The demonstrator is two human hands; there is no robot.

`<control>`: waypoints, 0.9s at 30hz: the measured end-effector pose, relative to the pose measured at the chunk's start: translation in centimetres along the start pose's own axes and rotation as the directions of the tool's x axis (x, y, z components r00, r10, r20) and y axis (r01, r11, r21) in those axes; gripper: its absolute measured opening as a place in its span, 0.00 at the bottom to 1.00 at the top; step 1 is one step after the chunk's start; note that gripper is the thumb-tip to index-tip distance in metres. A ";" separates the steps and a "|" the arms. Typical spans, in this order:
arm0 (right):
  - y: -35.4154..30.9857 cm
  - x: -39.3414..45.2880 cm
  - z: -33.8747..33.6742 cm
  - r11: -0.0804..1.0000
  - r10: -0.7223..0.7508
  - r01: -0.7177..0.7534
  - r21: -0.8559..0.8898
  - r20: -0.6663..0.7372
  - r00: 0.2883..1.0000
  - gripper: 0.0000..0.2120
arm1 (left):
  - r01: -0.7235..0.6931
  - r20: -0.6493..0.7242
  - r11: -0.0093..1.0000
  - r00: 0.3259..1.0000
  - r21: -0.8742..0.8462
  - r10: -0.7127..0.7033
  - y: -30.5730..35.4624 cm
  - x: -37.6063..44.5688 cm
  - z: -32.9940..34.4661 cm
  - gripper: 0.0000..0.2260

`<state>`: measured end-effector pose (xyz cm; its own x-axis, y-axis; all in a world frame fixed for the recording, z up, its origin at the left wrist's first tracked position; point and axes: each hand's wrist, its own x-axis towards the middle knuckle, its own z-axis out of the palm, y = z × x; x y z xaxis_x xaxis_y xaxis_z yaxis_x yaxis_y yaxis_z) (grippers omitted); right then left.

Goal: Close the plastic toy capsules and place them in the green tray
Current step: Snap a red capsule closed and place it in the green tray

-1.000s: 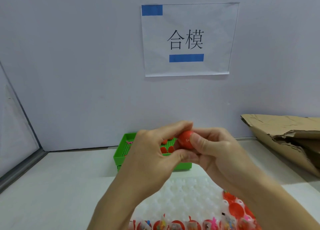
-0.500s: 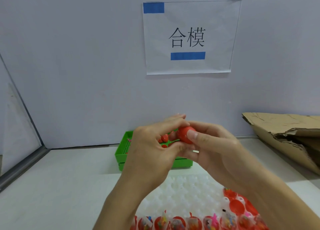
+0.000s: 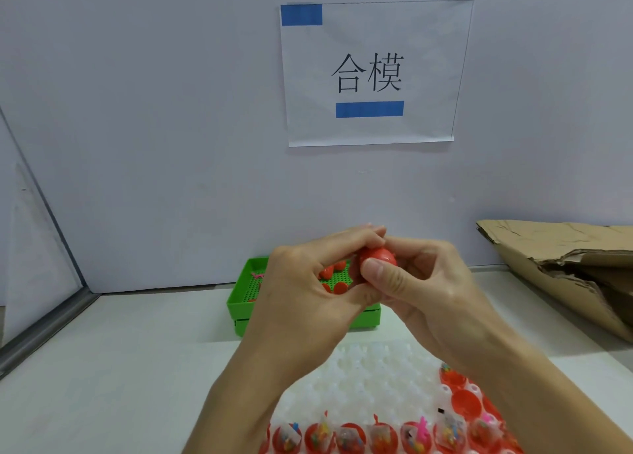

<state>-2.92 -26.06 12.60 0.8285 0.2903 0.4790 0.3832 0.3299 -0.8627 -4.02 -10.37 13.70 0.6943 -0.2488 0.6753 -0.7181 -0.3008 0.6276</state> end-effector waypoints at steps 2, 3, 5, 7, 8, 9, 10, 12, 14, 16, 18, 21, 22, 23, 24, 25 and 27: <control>0.1 0.0 0.0 0.999 -0.016 0.016 -0.031 -0.006 1.000 0.24 | -0.002 -0.009 1.000 1.000 0.000 0.002 -0.1 0.0 0.0 0.20; 0.1 0.0 -0.1 0.999 -0.023 0.023 -0.041 -0.009 1.000 0.24 | -0.002 -0.012 1.000 1.000 0.004 0.002 -0.1 0.0 0.0 0.20; 0.2 0.0 -0.1 0.997 -0.032 0.031 -0.067 -0.018 0.999 0.24 | -0.010 -0.009 1.000 1.000 0.021 0.011 -0.1 0.0 0.1 0.20; 0.2 0.0 -0.2 0.994 -0.037 0.034 -0.107 -0.029 0.999 0.25 | -0.013 -0.002 1.000 1.000 0.010 0.013 0.0 0.1 0.1 0.19; 0.2 0.0 -0.3 0.990 -0.041 0.037 -0.135 -0.029 0.999 0.24 | -0.010 0.001 1.000 1.000 0.002 0.010 0.0 0.1 0.2 0.18; 0.1 0.0 -0.4 0.986 -0.047 0.043 -0.160 -0.024 0.999 0.21 | -0.009 0.003 1.000 1.000 0.001 0.009 0.1 0.1 0.2 0.18; 0.0 0.0 -0.5 0.983 -0.052 0.049 -0.176 -0.014 0.999 0.19 | -0.007 0.001 1.000 1.000 0.006 0.007 0.1 0.1 0.3 0.18; -0.2 0.0 -0.7 0.983 -0.057 0.058 -0.173 0.012 0.998 0.18 | -0.003 0.005 1.000 1.000 0.031 0.002 0.2 0.1 0.3 0.20; -0.2 0.1 -0.9 0.984 -0.064 0.068 -0.167 0.032 0.997 0.20 | 0.005 0.018 0.998 1.000 0.059 -0.006 0.1 0.2 0.3 0.26; -0.2 0.2 -1.1 0.990 -0.051 0.057 -0.128 0.047 0.998 0.24 | 0.028 0.014 0.998 0.999 0.062 -0.029 0.0 0.2 0.2 0.29; -0.2 0.2 -1.1 1.000 -0.015 0.017 -0.026 0.071 0.997 0.28 | 0.067 0.005 0.997 0.998 0.036 -0.068 -0.1 0.2 0.0 0.29; -0.3 0.1 -0.9 0.990 0.018 -0.029 0.137 0.081 0.997 0.31 | 0.116 0.007 0.993 0.993 0.012 -0.116 -0.1 0.1 0.0 0.28; -0.3 0.1 -0.8 0.984 0.022 -0.036 0.174 0.081 0.996 0.31 | 0.117 0.002 0.993 0.993 0.026 -0.117 -0.2 0.1 0.1 0.28; -0.2 0.1 -0.7 0.979 0.025 -0.040 0.200 0.081 0.996 0.31 | 0.114 -0.005 0.993 0.993 0.040 -0.114 -0.2 0.1 0.1 0.27; -0.2 0.1 -0.6 0.975 0.026 -0.044 0.219 0.082 0.996 0.30 | 0.110 -0.010 0.993 0.994 0.049 -0.110 -0.2 0.2 0.2 0.27; -0.1 0.1 -0.6 0.970 0.028 -0.048 0.237 0.088 0.996 0.29 | 0.106 -0.013 0.993 0.994 0.051 -0.105 -0.2 0.2 0.2 0.26; 0.0 0.0 -0.4 0.963 0.031 -0.057 0.262 0.102 0.994 0.28 | 0.095 -0.024 0.994 0.995 0.047 -0.094 -0.1 0.2 0.3 0.24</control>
<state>-2.70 -26.41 12.52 0.7942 0.3904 0.4656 0.2147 0.5365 -0.8161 -3.77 -10.70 13.67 0.7573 -0.1974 0.6225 -0.6461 -0.3655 0.6700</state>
